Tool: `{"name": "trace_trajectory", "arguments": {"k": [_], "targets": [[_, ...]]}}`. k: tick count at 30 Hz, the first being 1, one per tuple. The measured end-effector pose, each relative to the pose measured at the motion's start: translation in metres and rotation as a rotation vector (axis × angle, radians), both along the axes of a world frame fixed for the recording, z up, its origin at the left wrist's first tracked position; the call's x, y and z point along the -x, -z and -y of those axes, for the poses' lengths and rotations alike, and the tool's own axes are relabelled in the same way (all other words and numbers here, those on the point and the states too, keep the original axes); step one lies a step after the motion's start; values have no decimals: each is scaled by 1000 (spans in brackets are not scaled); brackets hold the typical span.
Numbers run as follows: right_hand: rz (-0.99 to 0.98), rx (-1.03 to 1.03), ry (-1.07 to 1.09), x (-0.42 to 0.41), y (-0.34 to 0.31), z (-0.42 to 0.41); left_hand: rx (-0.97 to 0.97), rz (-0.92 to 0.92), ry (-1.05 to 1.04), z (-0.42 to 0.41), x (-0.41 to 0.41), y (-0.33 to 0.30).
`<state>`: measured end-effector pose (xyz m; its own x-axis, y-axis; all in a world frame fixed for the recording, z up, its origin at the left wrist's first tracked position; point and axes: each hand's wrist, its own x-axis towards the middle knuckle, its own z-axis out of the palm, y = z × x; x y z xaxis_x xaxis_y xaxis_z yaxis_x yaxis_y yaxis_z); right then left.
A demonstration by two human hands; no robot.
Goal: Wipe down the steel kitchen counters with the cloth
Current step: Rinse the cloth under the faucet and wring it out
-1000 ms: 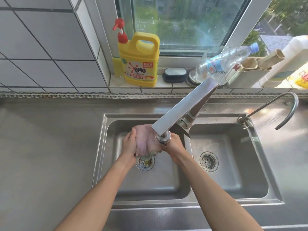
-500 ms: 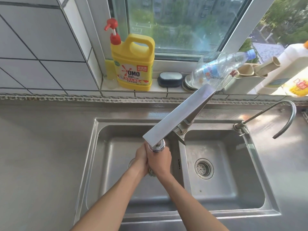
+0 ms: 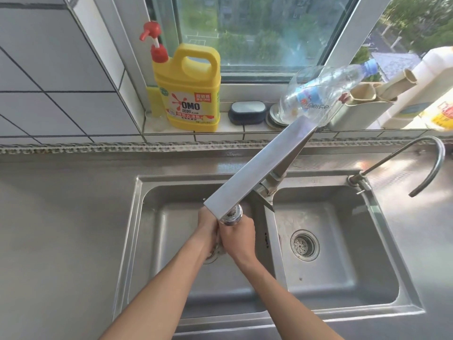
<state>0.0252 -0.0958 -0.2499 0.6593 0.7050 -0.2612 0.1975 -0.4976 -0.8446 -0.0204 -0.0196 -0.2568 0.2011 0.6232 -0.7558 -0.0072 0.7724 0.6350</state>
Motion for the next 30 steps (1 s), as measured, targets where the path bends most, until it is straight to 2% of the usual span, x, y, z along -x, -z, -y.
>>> {"name": "trace_trajectory", "arguments": {"k": [3,6,8,11,15,16,18,21,24,28,30], "targets": [[97,2,-30,-3,0,0,73,-74,84,3,0,4],[151,8,-9,-14,-5,-13,-10,-45,169,13,-3,5],[77,28,61,-24,-5,-22,-42,17,171,17,-4,2],[-142,34,198,-36,-1,-32,-136,-50,232,23,0,-4],[-193,-82,155,-24,-2,-17,-174,68,176,21,-1,-7],[-172,-113,136,-19,0,-11,-199,69,174,18,-4,-10],[-101,-159,85,-11,-1,1,-266,-51,185,12,-8,-15],[21,-199,16,-8,-6,5,-300,-95,245,13,-7,-8],[114,-113,52,-17,-3,-5,-334,-133,268,20,-11,-16],[-20,-106,194,-34,0,-27,-142,53,193,16,-10,-16],[-90,-107,265,-41,-1,-34,-186,5,284,20,-1,-16]]}}
